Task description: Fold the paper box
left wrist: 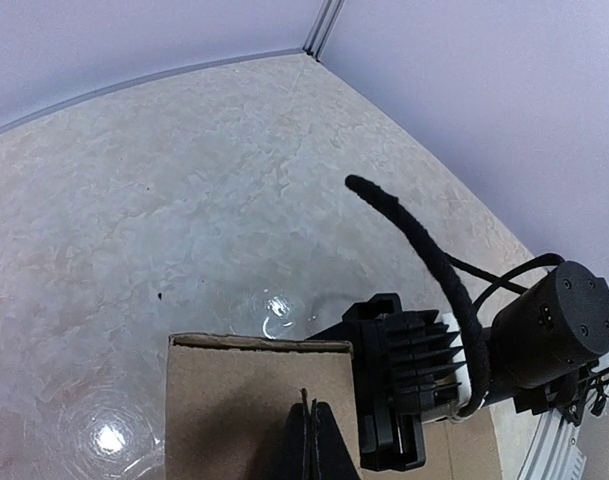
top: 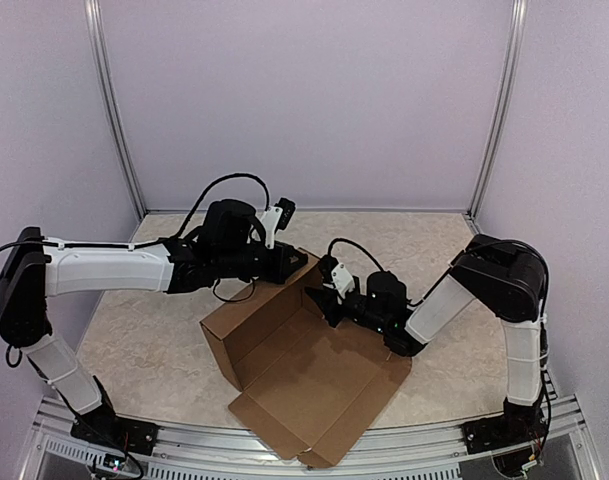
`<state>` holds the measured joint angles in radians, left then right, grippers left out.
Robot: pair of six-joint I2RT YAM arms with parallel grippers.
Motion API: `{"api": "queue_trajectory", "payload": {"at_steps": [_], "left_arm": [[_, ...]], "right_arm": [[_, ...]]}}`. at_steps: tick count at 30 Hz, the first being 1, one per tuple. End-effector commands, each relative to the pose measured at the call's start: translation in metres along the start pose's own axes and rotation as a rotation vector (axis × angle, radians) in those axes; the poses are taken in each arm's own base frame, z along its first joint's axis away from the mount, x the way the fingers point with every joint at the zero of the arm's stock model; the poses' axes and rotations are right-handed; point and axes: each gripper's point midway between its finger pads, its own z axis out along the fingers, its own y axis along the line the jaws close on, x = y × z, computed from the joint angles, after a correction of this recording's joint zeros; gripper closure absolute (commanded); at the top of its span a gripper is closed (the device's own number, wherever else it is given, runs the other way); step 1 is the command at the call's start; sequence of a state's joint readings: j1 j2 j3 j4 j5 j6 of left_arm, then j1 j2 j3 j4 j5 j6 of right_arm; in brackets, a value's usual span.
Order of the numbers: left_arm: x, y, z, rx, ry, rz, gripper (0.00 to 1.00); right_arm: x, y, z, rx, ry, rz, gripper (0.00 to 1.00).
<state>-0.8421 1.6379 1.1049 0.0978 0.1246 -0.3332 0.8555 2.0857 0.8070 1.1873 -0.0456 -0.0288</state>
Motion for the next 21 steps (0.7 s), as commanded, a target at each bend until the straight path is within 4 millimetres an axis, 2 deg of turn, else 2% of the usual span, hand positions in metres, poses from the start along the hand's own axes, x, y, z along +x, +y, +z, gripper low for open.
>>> {"api": "queue_trajectory", "payload": {"at_steps": [1,8,9,13,21], "left_arm": [[0.01,0.004,0.006,-0.004,0.034,-0.016,1.0],[0.014,0.005,0.005,-0.003,0.038,-0.025,1.0],[0.013,0.005,0.005,-0.004,0.036,-0.025,1.0],[0.013,0.005,0.004,-0.003,0.034,-0.028,1.0],[0.015,0.007,0.003,-0.009,0.032,-0.034,1.0]], "right_arm": [[0.002,-0.005,0.009,0.028,-0.007,0.009,0.73],[-0.005,-0.012,0.022,0.067,-0.021,0.026,0.72],[-0.006,-0.014,0.024,0.075,-0.025,0.026,0.74],[-0.002,-0.017,0.027,0.092,-0.013,0.026,1.0],[-0.002,-0.019,0.025,0.106,-0.016,0.053,1.0]]}}
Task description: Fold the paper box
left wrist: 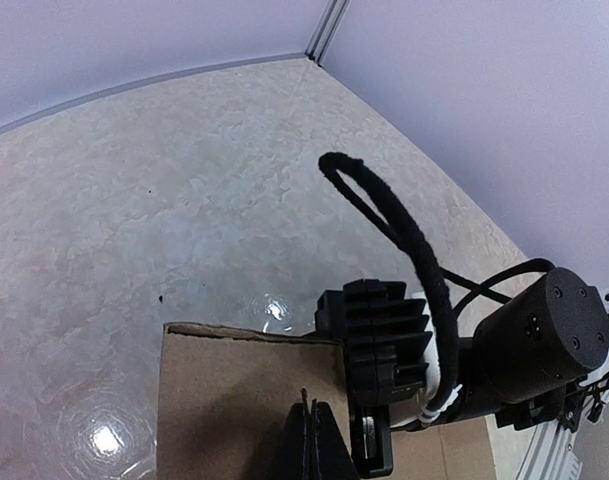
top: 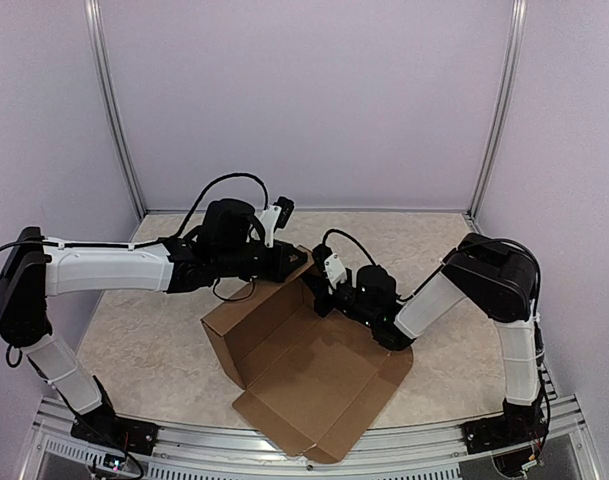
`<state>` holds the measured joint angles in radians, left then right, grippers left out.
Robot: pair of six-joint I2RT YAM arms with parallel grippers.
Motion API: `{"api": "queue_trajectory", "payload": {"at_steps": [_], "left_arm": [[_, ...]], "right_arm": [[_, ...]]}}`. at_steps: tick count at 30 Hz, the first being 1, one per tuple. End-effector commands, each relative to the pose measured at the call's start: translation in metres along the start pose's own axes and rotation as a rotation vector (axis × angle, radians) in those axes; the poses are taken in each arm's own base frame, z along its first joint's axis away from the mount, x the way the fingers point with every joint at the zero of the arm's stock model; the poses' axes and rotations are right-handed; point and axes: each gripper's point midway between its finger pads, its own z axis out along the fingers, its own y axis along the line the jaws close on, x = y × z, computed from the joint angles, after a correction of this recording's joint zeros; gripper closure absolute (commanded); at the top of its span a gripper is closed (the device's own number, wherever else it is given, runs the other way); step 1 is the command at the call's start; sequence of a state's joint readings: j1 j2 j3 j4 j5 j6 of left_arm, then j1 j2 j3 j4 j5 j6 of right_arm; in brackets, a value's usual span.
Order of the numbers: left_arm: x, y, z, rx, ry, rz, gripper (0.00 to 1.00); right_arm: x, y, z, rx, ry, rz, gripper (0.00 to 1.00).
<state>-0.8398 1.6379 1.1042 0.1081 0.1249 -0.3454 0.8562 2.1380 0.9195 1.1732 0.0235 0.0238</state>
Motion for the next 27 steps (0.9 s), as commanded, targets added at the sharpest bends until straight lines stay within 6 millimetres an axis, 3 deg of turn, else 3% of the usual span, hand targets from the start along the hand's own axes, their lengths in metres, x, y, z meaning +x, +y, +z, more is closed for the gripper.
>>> {"api": "queue_trajectory", "payload": {"at_steps": [1,7,10,14,22,27], "left_arm": [[0.016,0.007,0.003,-0.013,0.039,-0.023,1.0],[0.017,0.011,0.003,-0.032,0.035,-0.023,1.0],[0.017,0.015,0.002,-0.051,0.029,-0.023,1.0],[0.011,0.018,-0.002,-0.068,0.007,-0.024,1.0],[-0.004,0.017,-0.013,-0.066,-0.028,-0.018,1.0],[-0.021,0.016,-0.027,-0.079,-0.061,-0.002,0.86]], "right_arm": [[0.011,-0.006,0.0,0.035,0.023,0.004,1.0],[0.003,-0.007,-0.017,0.037,0.016,0.024,0.56],[0.001,-0.003,-0.026,0.016,0.05,0.035,0.42],[-0.002,-0.004,-0.049,0.016,0.093,0.053,0.32],[-0.01,-0.009,-0.1,0.037,0.242,0.113,0.24],[-0.011,-0.021,-0.142,0.098,0.344,0.181,0.21]]}}
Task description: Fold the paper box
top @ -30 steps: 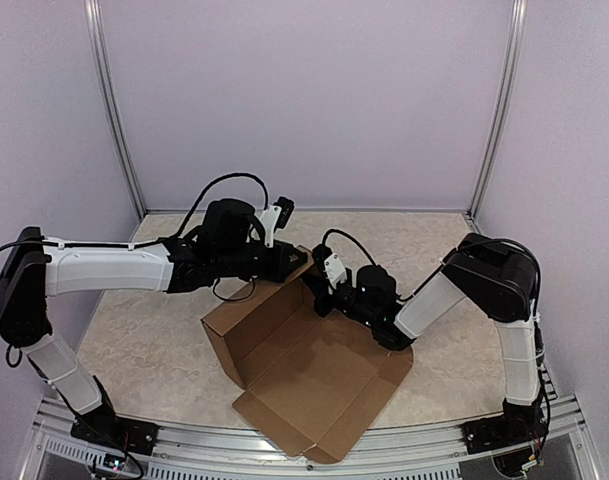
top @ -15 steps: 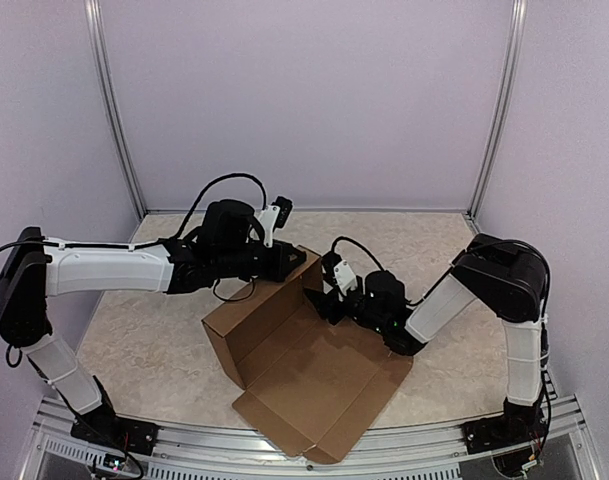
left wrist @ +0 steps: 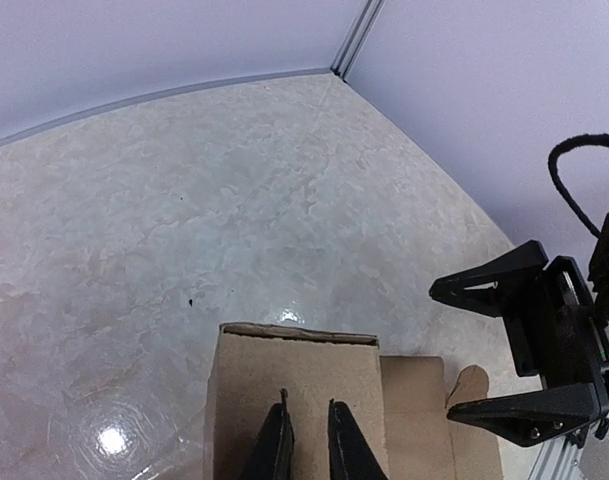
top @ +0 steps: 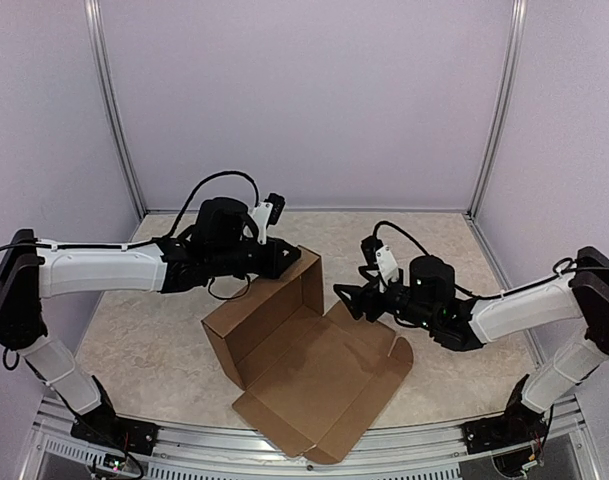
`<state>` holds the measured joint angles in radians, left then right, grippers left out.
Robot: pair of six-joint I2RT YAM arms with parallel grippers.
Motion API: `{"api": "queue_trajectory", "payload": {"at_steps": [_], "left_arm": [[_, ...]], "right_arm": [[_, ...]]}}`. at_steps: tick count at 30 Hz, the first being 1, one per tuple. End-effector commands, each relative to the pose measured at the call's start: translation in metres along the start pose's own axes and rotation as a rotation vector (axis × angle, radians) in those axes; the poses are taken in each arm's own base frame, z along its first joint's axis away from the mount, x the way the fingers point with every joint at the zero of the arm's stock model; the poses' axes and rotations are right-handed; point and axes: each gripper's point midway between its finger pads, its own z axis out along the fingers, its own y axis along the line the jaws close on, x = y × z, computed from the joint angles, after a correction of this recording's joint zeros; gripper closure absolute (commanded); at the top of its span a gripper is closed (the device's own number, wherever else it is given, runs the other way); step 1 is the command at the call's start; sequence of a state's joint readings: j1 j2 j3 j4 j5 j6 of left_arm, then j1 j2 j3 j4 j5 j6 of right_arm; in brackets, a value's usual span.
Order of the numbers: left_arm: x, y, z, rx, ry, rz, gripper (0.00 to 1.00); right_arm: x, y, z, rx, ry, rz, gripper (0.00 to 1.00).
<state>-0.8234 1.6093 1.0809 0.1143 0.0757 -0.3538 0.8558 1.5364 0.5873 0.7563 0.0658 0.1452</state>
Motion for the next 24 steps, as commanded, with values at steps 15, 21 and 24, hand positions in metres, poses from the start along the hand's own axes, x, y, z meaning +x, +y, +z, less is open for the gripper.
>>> {"api": "queue_trajectory", "payload": {"at_steps": [15,21,24], "left_arm": [[-0.023,0.008,-0.083,-0.067,-0.044,0.062,0.01],[-0.019,0.02,-0.114,-0.116,-0.101,0.037,0.01],[-0.018,0.023,-0.127,-0.124,-0.143,0.016,0.01]], "right_arm": [[0.057,-0.028,-0.143,0.198,0.441,0.512,0.0],[0.084,-0.005,-0.169,0.127,0.546,0.695,0.0],[0.094,-0.002,-0.18,0.141,0.583,0.77,0.0]]}}
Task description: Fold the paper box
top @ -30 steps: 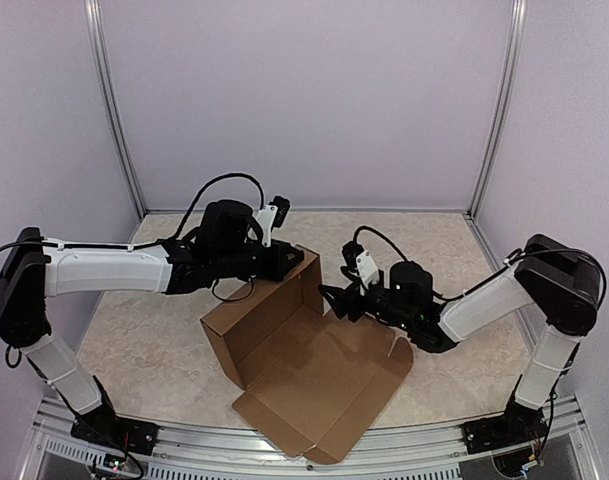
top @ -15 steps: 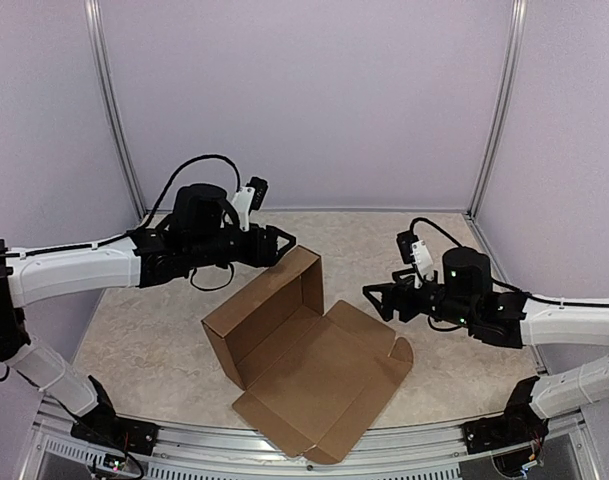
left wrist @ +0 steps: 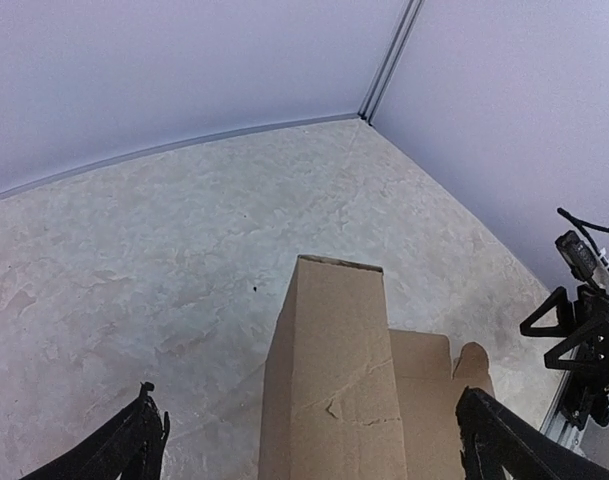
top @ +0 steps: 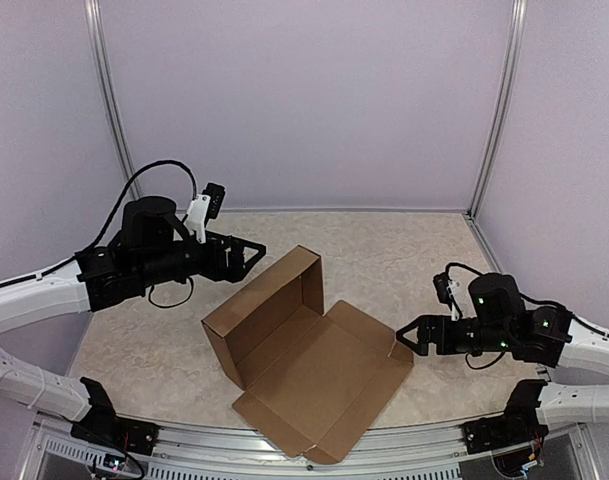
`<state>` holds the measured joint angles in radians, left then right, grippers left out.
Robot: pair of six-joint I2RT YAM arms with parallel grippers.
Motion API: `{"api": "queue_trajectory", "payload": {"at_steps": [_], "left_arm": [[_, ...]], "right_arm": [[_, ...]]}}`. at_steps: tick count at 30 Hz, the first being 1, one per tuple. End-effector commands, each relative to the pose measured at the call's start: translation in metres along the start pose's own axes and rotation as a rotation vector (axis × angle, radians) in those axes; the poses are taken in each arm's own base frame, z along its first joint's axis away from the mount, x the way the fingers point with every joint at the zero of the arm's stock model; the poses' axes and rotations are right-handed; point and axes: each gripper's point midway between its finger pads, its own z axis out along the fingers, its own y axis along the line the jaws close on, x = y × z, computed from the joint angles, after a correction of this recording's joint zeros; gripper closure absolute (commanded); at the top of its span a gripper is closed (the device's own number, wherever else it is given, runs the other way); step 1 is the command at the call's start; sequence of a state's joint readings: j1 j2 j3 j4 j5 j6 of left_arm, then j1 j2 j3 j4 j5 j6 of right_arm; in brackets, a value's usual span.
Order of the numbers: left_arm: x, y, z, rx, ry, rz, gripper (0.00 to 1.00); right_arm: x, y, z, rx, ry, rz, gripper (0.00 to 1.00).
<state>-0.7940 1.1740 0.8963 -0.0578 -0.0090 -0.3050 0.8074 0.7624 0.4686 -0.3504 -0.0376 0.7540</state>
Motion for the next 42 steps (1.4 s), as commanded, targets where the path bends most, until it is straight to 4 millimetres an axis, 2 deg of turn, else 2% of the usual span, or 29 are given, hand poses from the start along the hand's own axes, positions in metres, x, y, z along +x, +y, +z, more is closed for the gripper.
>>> {"api": "queue_trajectory", "payload": {"at_steps": [1,4,10,16,28,36,42], "left_arm": [[0.005,0.016,-0.017,-0.061,-0.021,-0.033,0.01],[0.013,0.021,-0.02,-0.08,0.0,-0.05,0.01],[0.031,0.024,-0.016,-0.086,0.06,-0.063,0.01],[0.036,0.025,-0.015,-0.085,0.075,-0.065,0.01],[0.045,0.023,-0.006,-0.069,0.106,-0.076,0.01],[0.048,0.021,0.002,-0.056,0.119,-0.085,0.01],[0.049,0.023,0.002,-0.069,0.124,-0.08,0.01]], "right_arm": [[0.041,-0.017,-0.007,0.034,0.148,0.184,0.0],[0.055,-0.018,-0.006,0.023,0.197,0.276,0.02],[0.076,-0.017,0.007,-0.024,0.248,0.459,0.1],[0.093,-0.029,0.018,-0.001,0.274,0.573,0.18],[0.101,-0.046,0.038,0.019,0.218,0.715,0.32],[0.107,-0.061,0.053,0.07,0.195,0.744,0.43],[0.11,-0.064,0.065,0.071,0.198,0.739,0.51]]}}
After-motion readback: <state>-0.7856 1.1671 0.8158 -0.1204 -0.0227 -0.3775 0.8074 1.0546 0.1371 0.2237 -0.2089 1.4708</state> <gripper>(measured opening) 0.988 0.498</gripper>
